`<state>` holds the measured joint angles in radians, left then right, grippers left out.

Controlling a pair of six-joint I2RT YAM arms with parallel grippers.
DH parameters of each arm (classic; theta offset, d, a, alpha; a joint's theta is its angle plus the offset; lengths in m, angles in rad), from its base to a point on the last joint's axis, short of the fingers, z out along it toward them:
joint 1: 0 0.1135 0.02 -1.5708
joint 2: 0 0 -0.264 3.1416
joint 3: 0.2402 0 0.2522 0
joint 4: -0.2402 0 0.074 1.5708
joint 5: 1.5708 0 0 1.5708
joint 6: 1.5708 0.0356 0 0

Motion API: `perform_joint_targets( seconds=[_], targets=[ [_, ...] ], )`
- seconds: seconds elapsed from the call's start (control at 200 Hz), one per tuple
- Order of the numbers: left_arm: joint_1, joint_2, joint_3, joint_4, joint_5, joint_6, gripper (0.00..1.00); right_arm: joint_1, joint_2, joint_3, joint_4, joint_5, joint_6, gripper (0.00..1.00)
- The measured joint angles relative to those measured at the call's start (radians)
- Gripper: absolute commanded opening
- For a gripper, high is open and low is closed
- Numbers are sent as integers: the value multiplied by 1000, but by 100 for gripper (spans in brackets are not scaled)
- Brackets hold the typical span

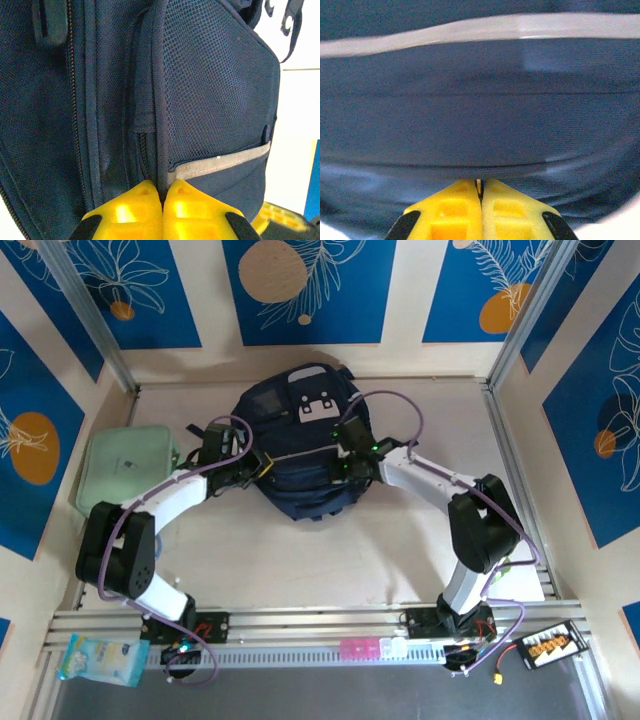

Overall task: Pack the student bag
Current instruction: Zip the student bag at the center of the table.

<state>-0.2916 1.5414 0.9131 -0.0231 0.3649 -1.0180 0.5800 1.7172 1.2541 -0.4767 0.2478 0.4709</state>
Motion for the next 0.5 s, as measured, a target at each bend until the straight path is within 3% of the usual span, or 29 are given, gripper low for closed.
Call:
perform_joint_targets(
  seconds=[0.1, 0.18, 0.325, 0.5],
  targets=[
    [0, 0, 5, 0, 5, 7, 0, -46, -8, 0, -24, 15, 15, 0],
    [0, 0, 15, -13, 4, 21, 14, -41, -10, 1, -31, 18, 17, 0],
    [15, -5, 38, -77, -36, 81, 49, 29, -10, 28, -54, 60, -7, 0],
    [47, -94, 47, -230, -177, 183, 60, 150, 15, 111, -60, 36, -36, 0]
  ],
)
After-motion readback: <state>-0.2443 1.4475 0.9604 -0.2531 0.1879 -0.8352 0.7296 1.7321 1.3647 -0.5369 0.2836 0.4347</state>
